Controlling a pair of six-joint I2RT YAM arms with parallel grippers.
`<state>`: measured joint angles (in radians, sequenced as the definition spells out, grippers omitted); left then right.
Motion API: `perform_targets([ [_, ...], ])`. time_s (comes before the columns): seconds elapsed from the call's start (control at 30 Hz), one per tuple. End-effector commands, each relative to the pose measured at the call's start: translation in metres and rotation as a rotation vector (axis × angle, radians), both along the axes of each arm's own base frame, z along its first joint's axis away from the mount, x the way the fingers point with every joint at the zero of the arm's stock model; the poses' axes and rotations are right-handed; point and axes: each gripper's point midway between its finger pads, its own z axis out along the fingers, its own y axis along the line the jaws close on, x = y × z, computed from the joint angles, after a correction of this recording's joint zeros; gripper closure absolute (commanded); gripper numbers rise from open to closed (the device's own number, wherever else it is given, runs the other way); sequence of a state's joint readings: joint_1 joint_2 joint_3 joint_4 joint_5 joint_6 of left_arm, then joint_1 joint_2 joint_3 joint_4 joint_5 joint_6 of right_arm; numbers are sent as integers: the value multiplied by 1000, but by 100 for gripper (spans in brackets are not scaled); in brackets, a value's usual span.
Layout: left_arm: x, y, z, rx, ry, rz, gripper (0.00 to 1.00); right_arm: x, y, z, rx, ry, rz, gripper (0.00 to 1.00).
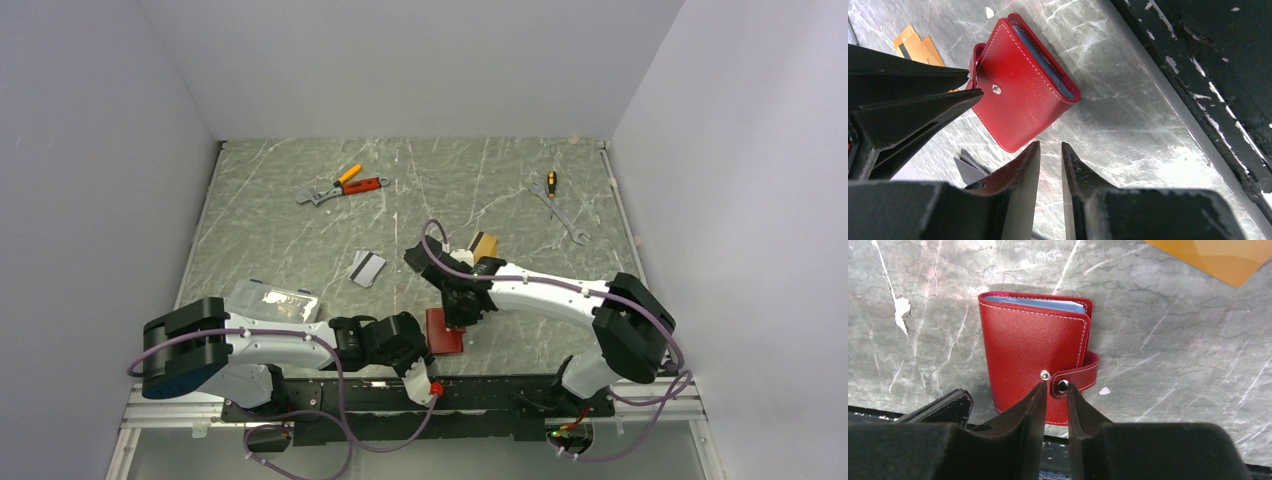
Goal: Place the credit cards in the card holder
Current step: Close the card holder at the center of the board.
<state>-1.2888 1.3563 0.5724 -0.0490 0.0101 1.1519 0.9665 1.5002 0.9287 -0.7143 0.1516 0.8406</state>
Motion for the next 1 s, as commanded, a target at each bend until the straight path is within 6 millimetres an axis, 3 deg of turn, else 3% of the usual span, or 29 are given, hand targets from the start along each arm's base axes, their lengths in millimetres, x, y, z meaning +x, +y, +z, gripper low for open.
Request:
perform_targets([
  [0.0,1,-8,15,-48,-12,-14,72,7,0,12,-44,-46,-1,74],
  [0.1,1,-8,16,-50,-13,-14,72,5,1,10,-56,-46,2,73],
  [0.27,1,-7,17,-54,-14,-12,72,5,1,8,-60,-45,-6,82],
  [0.5,0,-8,18,-59,-12,-17,72,4,-3,7,-91,-47,-10,83],
  [0.67,0,-8,17,-59,-12,-20,72,5,-3,10,-79,-63,-26,100],
  [0.97,-1,-8,15,-54,-14,-29,72,2,1,13,-28,-62,-45,100],
])
